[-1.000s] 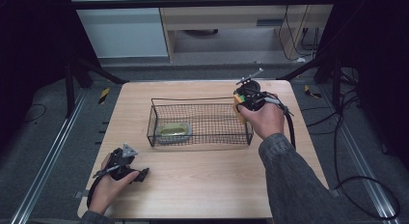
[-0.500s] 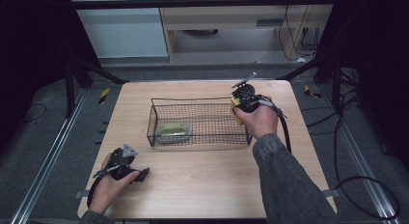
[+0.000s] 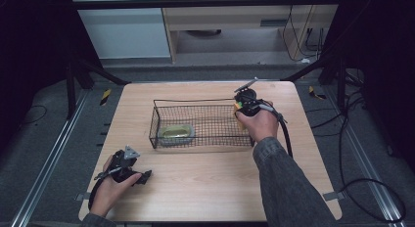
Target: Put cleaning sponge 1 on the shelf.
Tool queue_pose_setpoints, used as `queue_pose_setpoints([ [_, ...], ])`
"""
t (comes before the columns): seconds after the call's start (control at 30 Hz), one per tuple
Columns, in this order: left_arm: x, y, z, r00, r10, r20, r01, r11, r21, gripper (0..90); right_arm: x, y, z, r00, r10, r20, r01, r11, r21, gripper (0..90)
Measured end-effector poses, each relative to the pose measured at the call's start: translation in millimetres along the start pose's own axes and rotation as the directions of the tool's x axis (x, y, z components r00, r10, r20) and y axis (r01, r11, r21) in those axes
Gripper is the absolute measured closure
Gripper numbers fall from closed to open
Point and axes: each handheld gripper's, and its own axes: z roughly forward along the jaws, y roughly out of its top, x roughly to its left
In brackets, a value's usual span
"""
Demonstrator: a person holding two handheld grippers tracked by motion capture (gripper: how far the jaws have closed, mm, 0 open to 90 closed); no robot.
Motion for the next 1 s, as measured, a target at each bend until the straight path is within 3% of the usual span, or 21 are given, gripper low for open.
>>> queue_pose_setpoints([
  [0.4, 0.2, -0.2, 0.4, 1.0, -0.004, 0.006, 0.004, 1.0, -0.002, 1.8, 2.5, -4.7, 18.8, 0.9999, 0.007, -0.008, -0.006, 0.999, 0.032, 63.3],
  [1.0, 0.1, 0.0, 0.6, 1.0, -0.003, 0.005, 0.003, 1.0, -0.003, 1.7, 3.0, -9.6, 33.6, 0.9997, 0.023, 0.0, -0.023, 0.998, 0.062, 62.5],
])
